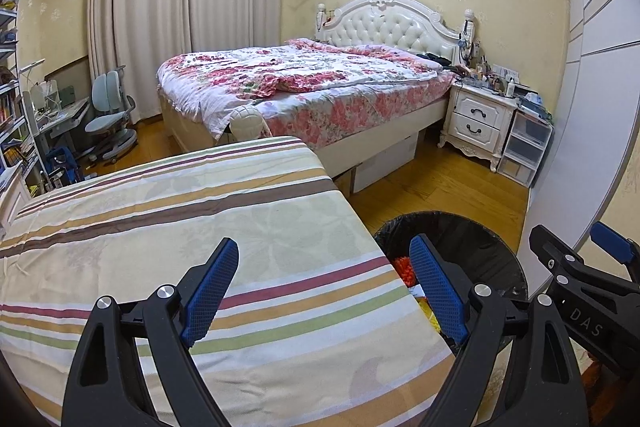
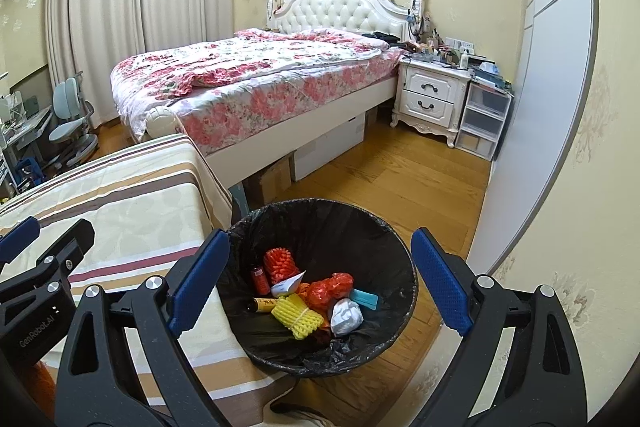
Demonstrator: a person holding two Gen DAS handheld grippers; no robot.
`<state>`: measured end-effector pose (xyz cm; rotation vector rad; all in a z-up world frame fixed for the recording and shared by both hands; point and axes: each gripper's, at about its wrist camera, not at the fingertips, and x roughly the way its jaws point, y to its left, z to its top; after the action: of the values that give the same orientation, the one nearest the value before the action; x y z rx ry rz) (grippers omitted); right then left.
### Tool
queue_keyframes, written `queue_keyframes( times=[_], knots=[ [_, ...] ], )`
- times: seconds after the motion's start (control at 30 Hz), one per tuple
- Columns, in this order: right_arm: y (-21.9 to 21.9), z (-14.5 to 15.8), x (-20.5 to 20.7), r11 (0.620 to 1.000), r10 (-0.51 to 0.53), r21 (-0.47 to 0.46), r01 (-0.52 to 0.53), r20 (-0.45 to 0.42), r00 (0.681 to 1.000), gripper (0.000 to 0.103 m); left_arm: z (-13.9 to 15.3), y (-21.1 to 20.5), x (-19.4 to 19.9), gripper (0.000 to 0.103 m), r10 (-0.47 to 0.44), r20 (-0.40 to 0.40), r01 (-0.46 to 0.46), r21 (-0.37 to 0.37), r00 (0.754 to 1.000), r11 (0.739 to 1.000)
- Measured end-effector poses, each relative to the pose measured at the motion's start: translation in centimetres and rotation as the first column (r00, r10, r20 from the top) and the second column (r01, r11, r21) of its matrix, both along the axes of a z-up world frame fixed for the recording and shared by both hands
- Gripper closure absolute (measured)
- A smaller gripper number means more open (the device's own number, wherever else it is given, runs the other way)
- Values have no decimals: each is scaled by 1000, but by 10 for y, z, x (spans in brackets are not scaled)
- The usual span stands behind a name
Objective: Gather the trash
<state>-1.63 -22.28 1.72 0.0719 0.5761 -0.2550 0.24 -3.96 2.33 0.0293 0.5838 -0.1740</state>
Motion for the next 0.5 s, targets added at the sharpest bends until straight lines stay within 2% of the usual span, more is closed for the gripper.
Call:
queue_keyframes(
  times=[0.5],
  knots=[
    [3, 4, -4, 1000, 5, -3, -5, 9, 1000, 13, 2, 3, -5, 18, -1, 8, 1, -5, 1000, 1000]
  ],
)
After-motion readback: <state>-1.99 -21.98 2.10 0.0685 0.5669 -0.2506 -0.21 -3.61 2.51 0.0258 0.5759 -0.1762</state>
